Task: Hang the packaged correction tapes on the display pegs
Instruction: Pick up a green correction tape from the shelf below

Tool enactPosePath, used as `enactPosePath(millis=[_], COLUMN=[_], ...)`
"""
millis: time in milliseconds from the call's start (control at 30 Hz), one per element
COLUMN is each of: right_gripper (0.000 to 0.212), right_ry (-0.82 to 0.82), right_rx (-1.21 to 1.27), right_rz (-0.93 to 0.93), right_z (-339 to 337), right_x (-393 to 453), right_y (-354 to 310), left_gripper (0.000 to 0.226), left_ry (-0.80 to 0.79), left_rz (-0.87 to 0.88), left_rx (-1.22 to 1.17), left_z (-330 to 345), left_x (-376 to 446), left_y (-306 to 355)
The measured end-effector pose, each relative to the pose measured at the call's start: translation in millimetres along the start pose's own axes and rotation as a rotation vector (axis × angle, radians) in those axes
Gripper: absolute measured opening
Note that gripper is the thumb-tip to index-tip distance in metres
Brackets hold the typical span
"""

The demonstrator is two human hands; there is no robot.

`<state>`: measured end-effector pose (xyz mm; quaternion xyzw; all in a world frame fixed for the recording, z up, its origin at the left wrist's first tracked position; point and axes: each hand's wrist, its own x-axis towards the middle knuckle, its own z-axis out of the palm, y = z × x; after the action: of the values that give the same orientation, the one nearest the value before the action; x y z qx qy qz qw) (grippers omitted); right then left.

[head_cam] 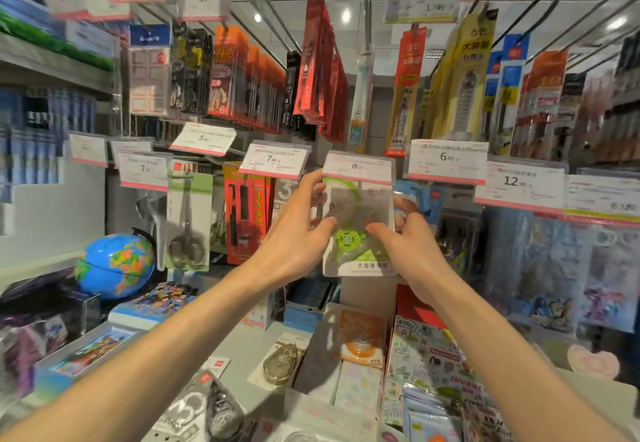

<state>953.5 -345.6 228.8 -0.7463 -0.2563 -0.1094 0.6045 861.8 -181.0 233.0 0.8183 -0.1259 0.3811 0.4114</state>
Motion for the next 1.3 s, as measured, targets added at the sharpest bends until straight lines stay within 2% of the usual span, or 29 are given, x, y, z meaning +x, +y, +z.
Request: enactPosePath(millis=[167, 300, 367, 467, 533, 633, 767, 867, 900, 1033, 1300], right_gripper=[0.055, 0.052, 0.060, 0.084, 0.083, 0.078, 0.084, 0.069, 0.067, 0.090, 0.087], right_ry=[0.019, 0.032, 0.040, 0.073, 0.074, 0.022, -0.013, -0.025, -0.032, -0.061, -0.143], right_rx=[0.013, 0.018, -0.060, -0.226, -0.388, -0.573, -0.658, -0.715, -0.721, -0.685, -0.499], right_rz=[0.032, 0.033, -0.009, -0.132, -0.214, -0.214, -0.172, -0.122, -0.117, -0.129, -0.087], right_z=[11, 17, 18, 18, 16, 16, 23, 24, 23, 19, 10], right_x=[5, 4, 0, -14, -22, -17, -8, -4, -3, -4, -16], right_y=[10, 13, 14, 18, 24, 36, 42, 40, 40, 38, 41], left_gripper=[0.060, 0.059, 0.059, 0.062, 0.064, 0.068, 0.073, 0.073, 0.073, 0.076, 0.069], left_ry=[-0.007, -0.061, -0.074, -0.079, -0.080, -0.112, -0.147, -0.163, -0.166, -0.175, -0.175], left_rz=[-0.011, -0.099, -0.112, -0.092, -0.080, -0.067, -0.090, -0.101, -0.109, -0.112, -0.141], left_rx=[0.064, 0.053, 0.062, 0.129, 0.148, 0.134, 0.192, 0.224, 0.233, 0.235, 0.254], left_z=[6, 17, 21, 25, 28, 33, 40, 44, 45, 49, 49], left_x=[-3, -3, -3, 0, 4, 10, 18, 20, 20, 15, -7], left_y=[-23, -42, -48, -56, -61, -71, -80, -79, -78, -75, -77])
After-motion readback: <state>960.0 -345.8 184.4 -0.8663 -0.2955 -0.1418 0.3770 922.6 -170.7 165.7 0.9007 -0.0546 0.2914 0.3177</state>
